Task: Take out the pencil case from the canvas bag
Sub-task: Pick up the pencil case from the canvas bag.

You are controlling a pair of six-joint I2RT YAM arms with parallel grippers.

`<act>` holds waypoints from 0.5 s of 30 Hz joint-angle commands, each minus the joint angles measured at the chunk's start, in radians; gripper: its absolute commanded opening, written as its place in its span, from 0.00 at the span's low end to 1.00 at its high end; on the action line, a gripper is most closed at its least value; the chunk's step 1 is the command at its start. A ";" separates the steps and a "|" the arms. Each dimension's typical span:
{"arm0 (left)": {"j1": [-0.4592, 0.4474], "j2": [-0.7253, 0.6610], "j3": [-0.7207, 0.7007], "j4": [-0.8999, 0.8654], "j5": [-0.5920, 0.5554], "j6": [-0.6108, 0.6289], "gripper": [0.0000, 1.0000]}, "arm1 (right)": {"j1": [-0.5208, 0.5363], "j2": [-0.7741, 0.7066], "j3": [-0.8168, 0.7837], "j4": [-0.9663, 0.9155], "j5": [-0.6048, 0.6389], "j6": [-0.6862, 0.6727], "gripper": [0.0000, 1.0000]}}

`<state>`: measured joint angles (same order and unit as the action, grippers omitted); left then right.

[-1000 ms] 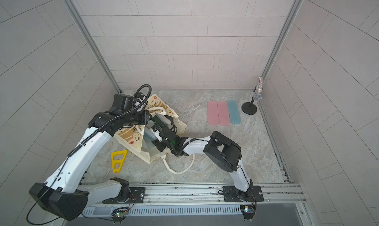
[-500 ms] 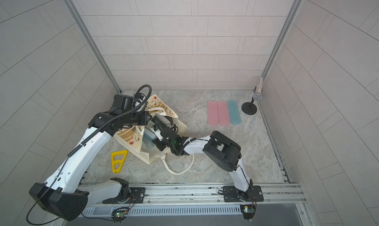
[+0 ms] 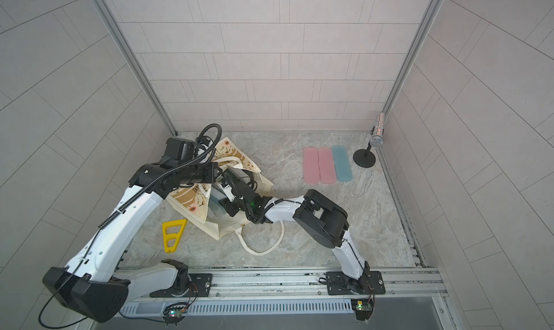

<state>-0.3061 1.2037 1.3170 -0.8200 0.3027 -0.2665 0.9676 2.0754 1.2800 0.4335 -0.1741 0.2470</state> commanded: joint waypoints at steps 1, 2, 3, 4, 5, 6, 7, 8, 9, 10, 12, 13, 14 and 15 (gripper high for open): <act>-0.005 -0.046 0.037 0.030 0.039 0.004 0.00 | -0.004 0.027 0.035 -0.064 0.022 -0.004 0.43; -0.005 -0.047 0.037 0.030 0.040 0.004 0.00 | -0.004 0.033 0.046 -0.085 0.037 -0.005 0.43; -0.006 -0.047 0.037 0.030 0.038 0.003 0.00 | -0.005 0.037 0.054 -0.097 0.044 -0.006 0.42; -0.005 -0.047 0.037 0.030 0.038 0.004 0.00 | -0.007 0.042 0.059 -0.101 0.043 -0.005 0.42; -0.005 -0.048 0.037 0.031 0.039 0.005 0.00 | -0.009 0.046 0.061 -0.104 0.038 -0.003 0.42; -0.006 -0.047 0.037 0.030 0.038 0.006 0.00 | -0.010 0.048 0.061 -0.103 0.034 -0.001 0.41; -0.005 -0.047 0.036 0.030 0.039 0.006 0.00 | -0.010 0.049 0.061 -0.104 0.031 0.000 0.41; -0.005 -0.047 0.036 0.031 0.037 0.006 0.00 | -0.010 0.051 0.061 -0.105 0.029 0.001 0.41; -0.005 -0.047 0.036 0.031 0.036 0.007 0.00 | -0.010 0.054 0.064 -0.108 0.029 0.001 0.41; -0.005 -0.046 0.036 0.030 0.035 0.006 0.00 | -0.010 0.057 0.069 -0.116 0.032 0.001 0.41; -0.004 -0.049 0.035 0.030 0.035 0.006 0.00 | -0.010 0.065 0.085 -0.140 0.039 0.000 0.42; -0.005 -0.051 0.035 0.030 0.035 0.005 0.00 | -0.010 0.072 0.094 -0.154 0.042 -0.003 0.43; -0.005 -0.051 0.034 0.029 0.034 0.006 0.00 | -0.010 0.078 0.104 -0.167 0.044 -0.006 0.44; -0.005 -0.052 0.034 0.028 0.033 0.006 0.00 | -0.010 0.082 0.109 -0.173 0.044 -0.007 0.46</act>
<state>-0.3058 1.2022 1.3170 -0.8230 0.2985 -0.2600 0.9657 2.1090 1.3712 0.3347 -0.1650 0.2462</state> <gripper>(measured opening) 0.050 0.451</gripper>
